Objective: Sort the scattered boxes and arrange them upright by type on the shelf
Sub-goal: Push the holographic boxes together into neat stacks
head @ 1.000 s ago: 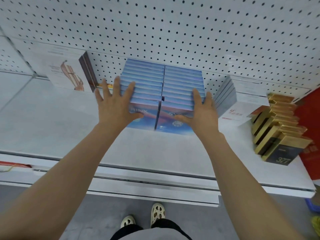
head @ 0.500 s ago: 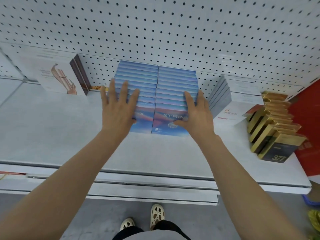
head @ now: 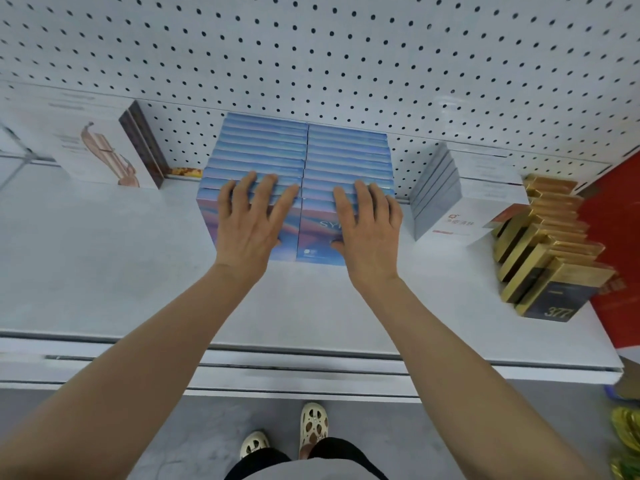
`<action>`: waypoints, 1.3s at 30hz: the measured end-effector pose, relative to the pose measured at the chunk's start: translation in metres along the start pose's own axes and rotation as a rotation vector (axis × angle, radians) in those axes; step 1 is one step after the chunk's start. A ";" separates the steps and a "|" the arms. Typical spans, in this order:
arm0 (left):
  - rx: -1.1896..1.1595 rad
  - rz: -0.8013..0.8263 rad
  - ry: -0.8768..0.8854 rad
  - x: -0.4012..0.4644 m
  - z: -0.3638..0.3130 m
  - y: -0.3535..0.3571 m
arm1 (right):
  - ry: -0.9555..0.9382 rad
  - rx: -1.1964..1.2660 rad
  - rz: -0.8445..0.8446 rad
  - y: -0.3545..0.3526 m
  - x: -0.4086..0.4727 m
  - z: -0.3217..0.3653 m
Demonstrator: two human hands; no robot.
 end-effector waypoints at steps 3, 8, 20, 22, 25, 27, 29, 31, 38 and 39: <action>-0.004 -0.010 0.002 -0.001 0.000 -0.002 | -0.005 0.016 0.001 0.000 0.000 0.000; -0.006 -0.003 0.024 -0.005 0.000 -0.007 | -0.020 0.034 -0.012 -0.008 -0.004 0.000; -0.113 -0.069 0.059 -0.015 0.003 -0.026 | -0.027 0.114 -0.035 -0.026 -0.009 -0.006; -0.122 -0.072 0.060 -0.016 0.003 -0.029 | -0.032 0.115 -0.029 -0.029 -0.009 -0.007; -0.131 -0.067 0.069 -0.017 0.004 -0.033 | -0.042 0.122 -0.023 -0.034 -0.011 -0.007; -0.139 -0.069 0.074 -0.019 0.004 -0.036 | -0.048 0.128 -0.015 -0.037 -0.013 -0.007; -0.150 -0.076 0.076 -0.021 0.003 -0.039 | -0.054 0.129 -0.003 -0.038 -0.015 -0.006; -0.164 -0.080 0.076 -0.023 0.004 -0.041 | -0.061 0.131 -0.001 -0.040 -0.017 -0.005; -0.178 -0.104 0.075 -0.029 0.004 -0.044 | -0.073 0.148 0.020 -0.041 -0.020 -0.003; -0.180 -0.106 0.074 -0.030 0.003 -0.044 | -0.074 0.150 0.018 -0.041 -0.021 -0.003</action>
Point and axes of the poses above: each hand's wrist, its own x-axis towards the middle knuckle, its own y-axis out of the palm, z = x × y, the point moved 9 cm from there along x, towards the middle knuckle, and after that the axes turned 12 degrees about z, right-handed, at the moved point
